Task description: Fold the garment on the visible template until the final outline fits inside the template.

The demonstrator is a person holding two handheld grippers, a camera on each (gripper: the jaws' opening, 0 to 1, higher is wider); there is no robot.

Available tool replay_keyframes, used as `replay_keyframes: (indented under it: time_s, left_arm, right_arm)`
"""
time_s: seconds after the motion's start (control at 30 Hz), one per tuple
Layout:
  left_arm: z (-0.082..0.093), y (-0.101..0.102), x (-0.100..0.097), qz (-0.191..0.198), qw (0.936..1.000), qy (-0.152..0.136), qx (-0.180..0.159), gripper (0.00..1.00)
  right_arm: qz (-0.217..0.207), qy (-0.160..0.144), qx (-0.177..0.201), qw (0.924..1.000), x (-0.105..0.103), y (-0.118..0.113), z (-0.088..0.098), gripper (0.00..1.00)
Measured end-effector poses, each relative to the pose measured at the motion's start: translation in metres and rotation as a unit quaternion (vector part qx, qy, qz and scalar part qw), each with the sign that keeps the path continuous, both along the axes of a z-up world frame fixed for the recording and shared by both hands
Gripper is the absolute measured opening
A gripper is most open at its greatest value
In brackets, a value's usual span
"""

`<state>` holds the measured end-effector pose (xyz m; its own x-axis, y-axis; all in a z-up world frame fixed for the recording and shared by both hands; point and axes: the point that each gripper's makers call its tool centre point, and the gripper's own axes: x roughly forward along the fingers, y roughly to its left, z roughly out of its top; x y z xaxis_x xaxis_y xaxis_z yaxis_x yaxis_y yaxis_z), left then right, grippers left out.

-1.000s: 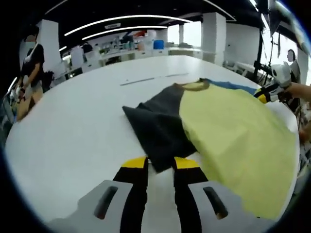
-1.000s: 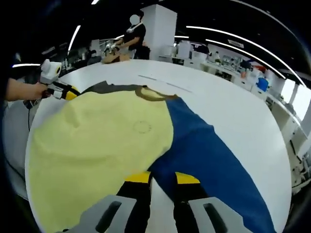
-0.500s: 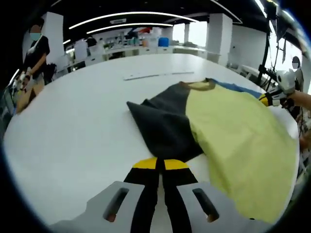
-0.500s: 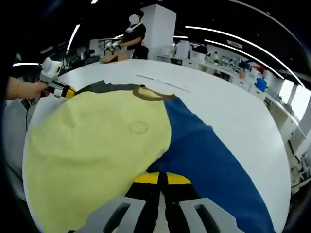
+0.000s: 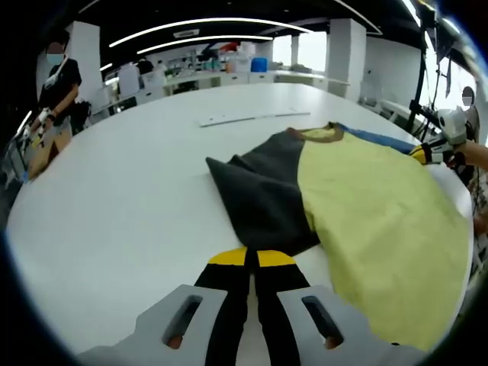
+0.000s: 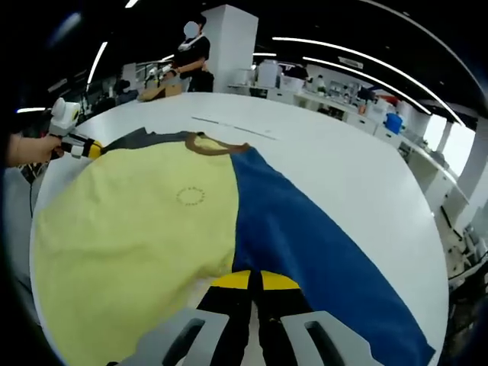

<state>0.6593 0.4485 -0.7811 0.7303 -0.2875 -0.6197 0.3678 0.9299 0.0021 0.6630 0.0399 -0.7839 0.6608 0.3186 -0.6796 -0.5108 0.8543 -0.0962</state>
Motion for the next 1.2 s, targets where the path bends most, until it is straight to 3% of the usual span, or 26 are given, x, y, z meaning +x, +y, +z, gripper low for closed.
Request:
replay_keyframes:
  time_s: [0.4, 0.57, 0.73, 0.9, 1.0, 1.2]
  left_arm:
    - [0.001, 0.006, 0.002, 0.017, 0.9999, 0.0, -0.002, 0.0]
    - [0.003, 0.005, 0.001, 0.025, 0.9996, -0.003, -0.01, 0.0]
    - [0.001, 0.003, -0.002, 0.042, 0.9983, 0.009, -0.038, 0.08]
    - [0.003, 0.001, -0.005, 0.041, 0.998, 0.013, -0.047, 0.12]
    - [0.003, 0.001, -0.005, 0.043, 0.9978, 0.014, -0.049, 0.11]
    - [0.002, -0.002, -0.005, 0.047, 0.9969, 0.018, -0.061, 0.03]
  right_arm:
    - [-0.021, 0.001, 0.009, 0.9997, 0.0, -0.001, 0.002, 0.0]
    - [-0.028, 0.0, 0.041, 0.9988, -0.002, 0.006, 0.011, 0.0]
    - [-0.025, -0.001, 0.084, 0.9961, -0.006, 0.019, 0.025, 0.16]
    - [-0.012, 0.002, 0.101, 0.9949, -0.012, 0.028, 0.031, 0.37]
    - [0.001, 0.008, 0.112, 0.9937, -0.018, 0.037, 0.035, 0.48]
    - [0.024, 0.017, 0.12, 0.9923, -0.027, 0.051, 0.04, 0.6]
